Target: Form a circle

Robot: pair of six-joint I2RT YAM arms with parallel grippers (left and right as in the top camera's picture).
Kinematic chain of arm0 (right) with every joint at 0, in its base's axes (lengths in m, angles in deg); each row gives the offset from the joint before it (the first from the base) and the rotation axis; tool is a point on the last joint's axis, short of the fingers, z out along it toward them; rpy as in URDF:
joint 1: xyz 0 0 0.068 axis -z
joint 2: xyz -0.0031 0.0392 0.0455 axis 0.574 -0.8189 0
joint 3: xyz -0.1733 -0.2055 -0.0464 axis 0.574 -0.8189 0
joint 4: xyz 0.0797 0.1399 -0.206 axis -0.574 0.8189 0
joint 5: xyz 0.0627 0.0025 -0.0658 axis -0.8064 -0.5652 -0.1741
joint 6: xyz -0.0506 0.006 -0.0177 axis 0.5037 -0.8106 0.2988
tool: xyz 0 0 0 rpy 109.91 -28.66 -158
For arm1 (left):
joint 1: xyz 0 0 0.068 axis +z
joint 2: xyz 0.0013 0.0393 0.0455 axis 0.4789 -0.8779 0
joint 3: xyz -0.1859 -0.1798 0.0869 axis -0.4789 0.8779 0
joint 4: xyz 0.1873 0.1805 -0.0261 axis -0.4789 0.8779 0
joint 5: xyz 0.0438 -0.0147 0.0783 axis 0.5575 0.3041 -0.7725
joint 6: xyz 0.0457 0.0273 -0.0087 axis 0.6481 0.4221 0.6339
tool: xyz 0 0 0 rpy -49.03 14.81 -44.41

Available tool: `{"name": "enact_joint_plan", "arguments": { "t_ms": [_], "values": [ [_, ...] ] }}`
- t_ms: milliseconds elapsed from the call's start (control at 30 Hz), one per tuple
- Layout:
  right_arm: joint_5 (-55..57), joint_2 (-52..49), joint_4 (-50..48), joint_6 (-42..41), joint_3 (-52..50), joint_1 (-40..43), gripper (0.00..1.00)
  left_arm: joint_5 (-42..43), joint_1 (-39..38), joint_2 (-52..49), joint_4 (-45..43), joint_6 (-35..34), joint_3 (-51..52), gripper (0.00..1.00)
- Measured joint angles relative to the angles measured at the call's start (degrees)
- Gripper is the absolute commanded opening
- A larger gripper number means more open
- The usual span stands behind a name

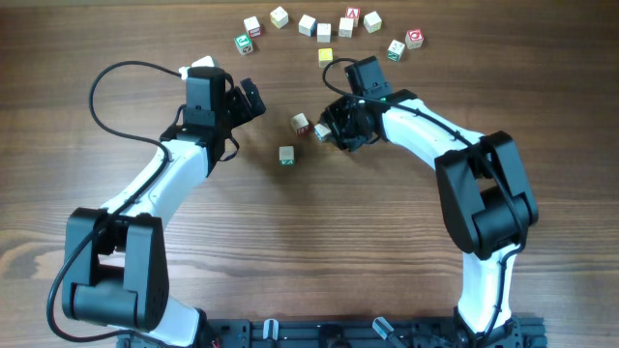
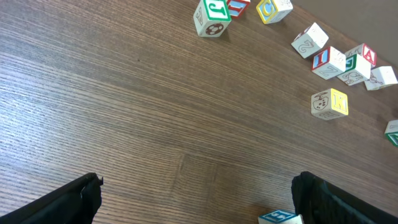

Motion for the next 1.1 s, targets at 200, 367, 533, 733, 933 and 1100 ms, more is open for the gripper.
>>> {"name": "enact_joint_plan", "arguments": {
  "t_ms": [200, 367, 533, 733, 933, 1100],
  "values": [
    [-0.2, 0.0, -0.5, 0.0, 0.0, -0.1, 0.65, 0.0, 0.0, 0.0, 0.0, 0.0, 0.0, 1.0],
    [-0.4, 0.0, -1.1, 0.3, 0.0, 0.2, 0.76, 0.0, 0.0, 0.0, 0.0, 0.0, 0.0, 1.0],
    [-1.3, 0.3, 1.2, 3.3, 0.5, 2.6, 0.79, 0.0, 0.0, 0.0, 0.0, 0.0, 0.0, 1.0],
    [1.0, 1.0, 5.8, 5.6, 0.5, 6.2, 0.33, 0.0, 0.0, 0.0, 0.0, 0.0, 0.0, 1.0],
    [3.7, 1.0, 6.2, 7.3, 0.5, 5.7, 0.13, 0.0, 0.0, 0.0, 0.0, 0.0, 0.0, 1.0],
    [6.1, 1.0, 4.3, 12.5, 0.5, 3.1, 0.05, 0.0, 0.0, 0.0, 0.0, 0.0, 0.0, 1.0]
  ]
}}
